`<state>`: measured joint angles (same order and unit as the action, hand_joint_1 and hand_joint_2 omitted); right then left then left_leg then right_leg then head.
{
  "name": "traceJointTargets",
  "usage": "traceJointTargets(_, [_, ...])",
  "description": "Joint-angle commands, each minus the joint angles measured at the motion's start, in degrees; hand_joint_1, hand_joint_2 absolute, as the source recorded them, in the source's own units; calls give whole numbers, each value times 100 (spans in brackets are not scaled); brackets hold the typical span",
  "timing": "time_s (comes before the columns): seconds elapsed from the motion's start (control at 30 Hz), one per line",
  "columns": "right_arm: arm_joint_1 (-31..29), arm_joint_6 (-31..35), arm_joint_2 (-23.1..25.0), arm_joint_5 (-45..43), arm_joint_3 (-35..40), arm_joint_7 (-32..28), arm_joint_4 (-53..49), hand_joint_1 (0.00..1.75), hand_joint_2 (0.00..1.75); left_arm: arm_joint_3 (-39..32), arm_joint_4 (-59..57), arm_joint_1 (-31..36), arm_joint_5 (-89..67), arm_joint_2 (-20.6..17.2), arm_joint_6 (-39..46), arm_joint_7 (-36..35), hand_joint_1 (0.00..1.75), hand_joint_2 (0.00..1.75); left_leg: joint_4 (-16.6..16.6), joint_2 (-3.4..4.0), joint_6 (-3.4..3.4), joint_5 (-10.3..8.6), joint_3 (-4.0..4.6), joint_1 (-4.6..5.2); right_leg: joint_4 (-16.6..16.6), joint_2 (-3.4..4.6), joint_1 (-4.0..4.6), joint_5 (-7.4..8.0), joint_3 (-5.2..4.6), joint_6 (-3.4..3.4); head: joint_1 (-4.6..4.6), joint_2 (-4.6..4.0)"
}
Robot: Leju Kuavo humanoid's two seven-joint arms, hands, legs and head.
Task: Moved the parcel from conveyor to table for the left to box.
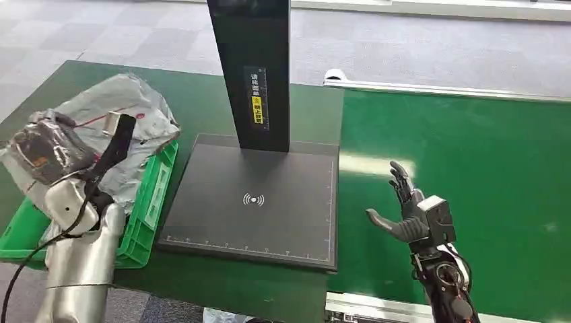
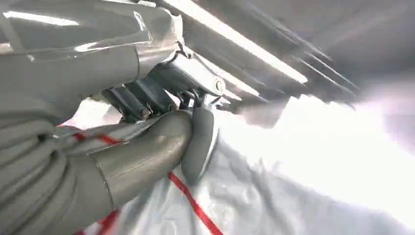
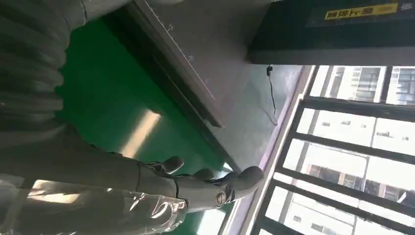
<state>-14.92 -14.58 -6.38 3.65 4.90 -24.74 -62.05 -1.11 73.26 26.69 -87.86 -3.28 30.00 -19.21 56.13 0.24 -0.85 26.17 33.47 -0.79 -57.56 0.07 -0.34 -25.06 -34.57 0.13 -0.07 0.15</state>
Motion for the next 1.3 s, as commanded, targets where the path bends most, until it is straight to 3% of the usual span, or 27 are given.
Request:
traceJointTargets(0.03, [-372,-77,196,82,-145,56,312,0,175,47,-1129,115,-214,-548,-481,484,171,175,-10,25,10,6,-25,5,16,26,-4,4,18,5,4,0])
traceJointTargets(0.17, [-362,-76,197,82,-146,56,315,0,175,48,-1128,111,-214,-548,-481,486,171,175,-7,4,3,4,-19,9,11,3,-8,-5,16,1,2,-2])
traceJointTargets(0.33, [-220,-112,236,147,-186,134,101,0,175,72,-1106,70,-214,-603,-292,352,133,175,-6,-6,4,7,-18,8,12,1,-7,-7,19,4,0,0])
traceJointTargets(0.37, [-210,-109,234,153,-188,144,87,0,175,138,-1100,79,-214,-632,-177,308,82,175,-5,-7,3,6,-10,7,11,1,-7,-4,11,5,0,-2])
traceJointTargets(0.4, [-206,-114,225,154,-186,150,83,0,175,100,-1076,87,-214,-584,-34,332,0,175,-8,-7,4,6,-15,7,13,0,-7,-5,15,4,0,-2])
traceJointTargets(0.47, [-209,-127,207,151,-177,150,97,0,175,-58,-1027,119,-214,-476,-9,511,0,175,-3,-15,5,5,-8,7,9,-8,-7,-7,11,5,2,0])
traceJointTargets(0.53, [-193,-134,215,151,-169,147,84,0,175,55,-878,132,-214,-579,564,358,0,175,-2,-18,6,6,-8,7,10,-11,-6,-8,11,6,2,-2])
traceJointTargets(0.57, [-170,-121,217,150,-155,149,59,0,175,-107,-674,110,-133,-413,1000,625,0,175,0,-17,5,6,-5,6,9,-8,-6,-7,8,7,0,0])
traceJointTargets(0.6, [-134,-112,213,144,-142,146,26,0,175,-481,230,-9,682,-109,1000,1437,0,175,-1,-17,5,6,-8,6,11,-8,-6,-7,11,7,2,0])
traceJointTargets(0.67, [-60,-87,197,112,-87,118,-8,0,175,-1624,1473,-92,721,654,1000,2996,0,175,10,-20,8,12,2,1,6,-12,-1,-11,6,8,0,0])
traceJointTargets(0.77, [-18,-32,181,87,-32,59,14,0,175,-2951,2006,201,873,1488,1000,4818,0,175,21,-19,12,19,6,0,4,-12,1,-15,6,12,2,0])
traceJointTargets(1.0, [-18,-32,181,87,-32,59,14,0,175,-2951,2006,201,873,1488,1000,4818,0,175,2,7,6,16,-12,13,7,7,-12,-7,6,4,0,-2])
traceJointTargets(1.03, [-30,-25,161,82,-9,48,21,0,175,-3516,2012,384,1204,1799,1000,5642,0,175,-1,-2,7,15,-16,11,10,-1,-10,-9,14,4,2,0])
traceJointTargets(1.07, [-45,-16,146,73,4,41,45,0,175,-3574,1936,403,1528,1860,1000,5921,0,175,3,-1,7,15,-10,9,7,0,-8,-8,7,5,0,-2])
traceJointTargets(1.3, [-182,-54,103,24,81,1,190,0,175,-3014,2608,117,2632,1617,1000,5921,0,175,5,20,10,22,-16,6,7,20,-6,-7,14,8,2,0])
